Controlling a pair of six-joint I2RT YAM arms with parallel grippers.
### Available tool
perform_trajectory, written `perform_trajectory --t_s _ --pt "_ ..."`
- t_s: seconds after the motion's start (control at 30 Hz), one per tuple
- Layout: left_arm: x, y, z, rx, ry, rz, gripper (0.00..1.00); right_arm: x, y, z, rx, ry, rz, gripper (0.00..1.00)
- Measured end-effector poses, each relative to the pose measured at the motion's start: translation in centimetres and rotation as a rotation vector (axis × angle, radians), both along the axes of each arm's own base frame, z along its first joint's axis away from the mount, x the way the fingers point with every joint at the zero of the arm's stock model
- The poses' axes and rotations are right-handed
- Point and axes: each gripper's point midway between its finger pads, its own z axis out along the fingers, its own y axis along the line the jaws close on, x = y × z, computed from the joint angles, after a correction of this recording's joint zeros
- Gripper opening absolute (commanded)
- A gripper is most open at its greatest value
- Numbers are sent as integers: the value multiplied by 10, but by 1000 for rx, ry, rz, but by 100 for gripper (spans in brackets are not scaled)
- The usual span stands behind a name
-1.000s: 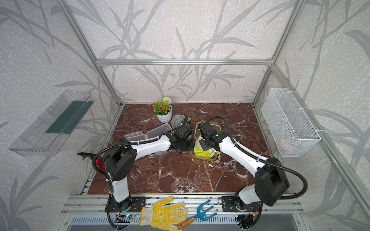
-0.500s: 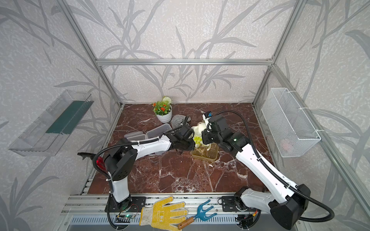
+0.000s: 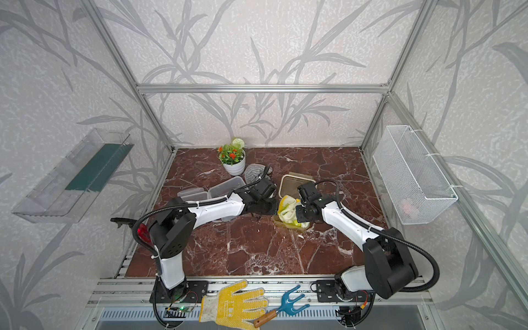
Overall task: Wipe the insides of the lunch boxes
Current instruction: Wipe the dirt inside the lunch box.
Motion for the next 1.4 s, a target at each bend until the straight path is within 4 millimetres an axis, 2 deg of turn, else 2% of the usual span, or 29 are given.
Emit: perform_trajectory --t_s 0.07,0.27,0.4,0.67,0.97,1.13,1.4 --pt "0 0 0 0 0 0 6 -1 0 -11 -42 25 5 0" --pt "0 0 0 -2 0 3 6 5 11 -28 -98 83 31 0" --pt "1 0 0 -4 1 13 6 -2 23 -32 -74 115 67 0" --pt "3 3 1 5 -10 25 6 -21 62 -27 150 203 115 0" --pt "4 7 0 9 -27 36 6 -8 99 -24 398 255 28 0" --pt "5 7 0 -4 -35 47 6 5 98 -21 402 209 -28 0" --pt "7 5 1 -23 -39 50 6 39 57 -19 148 -12 -135 0"
